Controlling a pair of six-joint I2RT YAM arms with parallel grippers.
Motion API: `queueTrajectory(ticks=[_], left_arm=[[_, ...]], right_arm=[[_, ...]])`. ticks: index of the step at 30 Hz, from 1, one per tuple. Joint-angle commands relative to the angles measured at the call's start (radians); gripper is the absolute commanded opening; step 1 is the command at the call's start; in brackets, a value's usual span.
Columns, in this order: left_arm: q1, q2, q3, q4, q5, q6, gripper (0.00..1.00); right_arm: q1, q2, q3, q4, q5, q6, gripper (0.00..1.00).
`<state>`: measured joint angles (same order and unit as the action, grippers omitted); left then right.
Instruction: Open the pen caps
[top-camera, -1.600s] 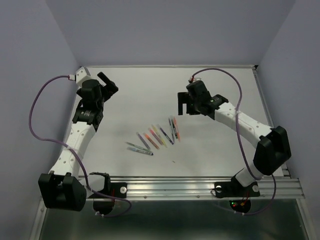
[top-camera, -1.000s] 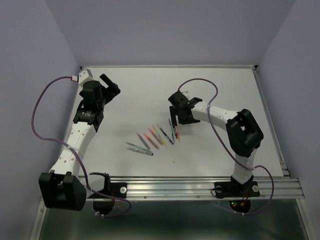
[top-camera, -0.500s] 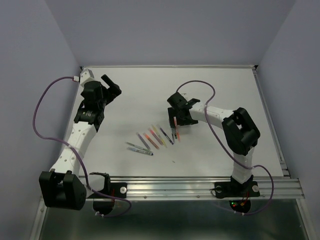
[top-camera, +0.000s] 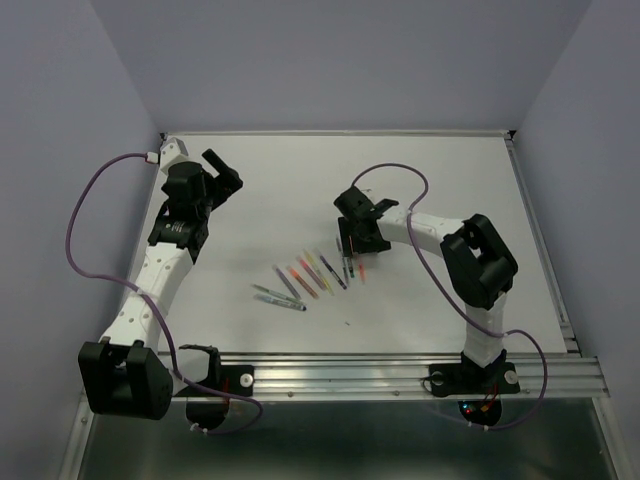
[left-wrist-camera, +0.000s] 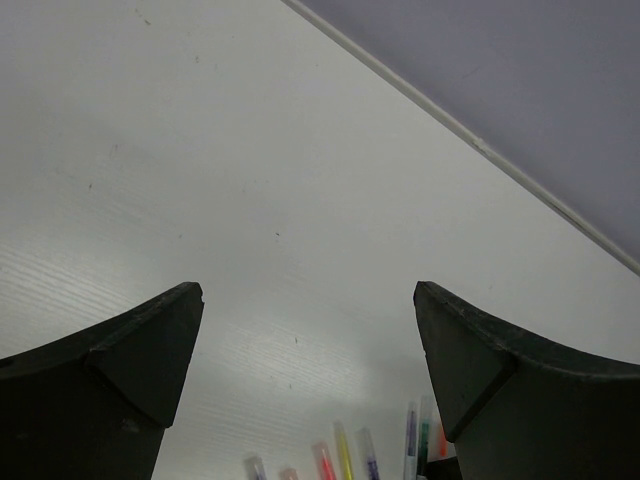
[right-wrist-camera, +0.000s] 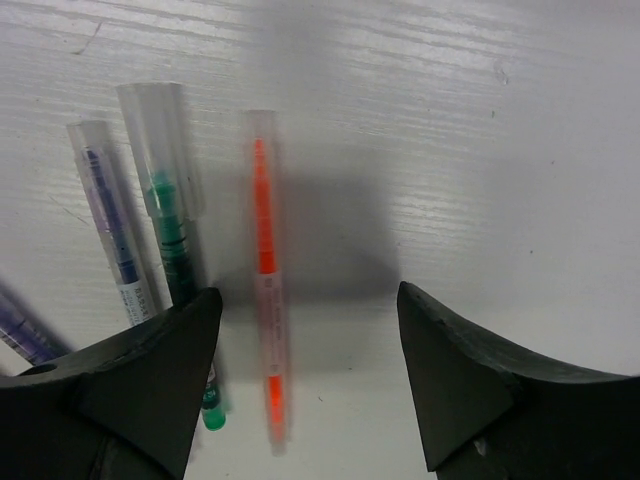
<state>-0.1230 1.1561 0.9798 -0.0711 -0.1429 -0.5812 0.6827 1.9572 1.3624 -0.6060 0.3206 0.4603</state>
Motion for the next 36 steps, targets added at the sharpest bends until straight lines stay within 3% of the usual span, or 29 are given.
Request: queueTrajectory(ticks=[1, 19, 25, 27, 36], left_arm=[[-0.004, -0.001, 0.002, 0.03, -0.012, 0.004, 0.99], [-0.006, 0.004, 0.01, 0.021, -0.026, 0.004, 0.99], [-0.004, 0.002, 0.011, 0.022, 0.017, -0.003, 0.99], [-0.006, 0.004, 0.013, 0.025, 0.04, -0.005, 0.99], [-0.023, -0.001, -0.013, 0.088, 0.259, -0.017, 0.99]], right_arm=[[0.011, 0.008, -0.029, 0.026, -0.051, -0.006, 0.75], [0.029, -0.09, -0.279, 0.043, -0.157, -0.009, 0.38], [0.029, -0.067, -0.272, 0.048, -0.134, -0.026, 0.16], [0.029, -0.067, -0.267, 0.071, -0.135, -0.048, 0.01], [0.029, -0.248, -0.218, 0.199, -0.037, -0.184, 0.01]])
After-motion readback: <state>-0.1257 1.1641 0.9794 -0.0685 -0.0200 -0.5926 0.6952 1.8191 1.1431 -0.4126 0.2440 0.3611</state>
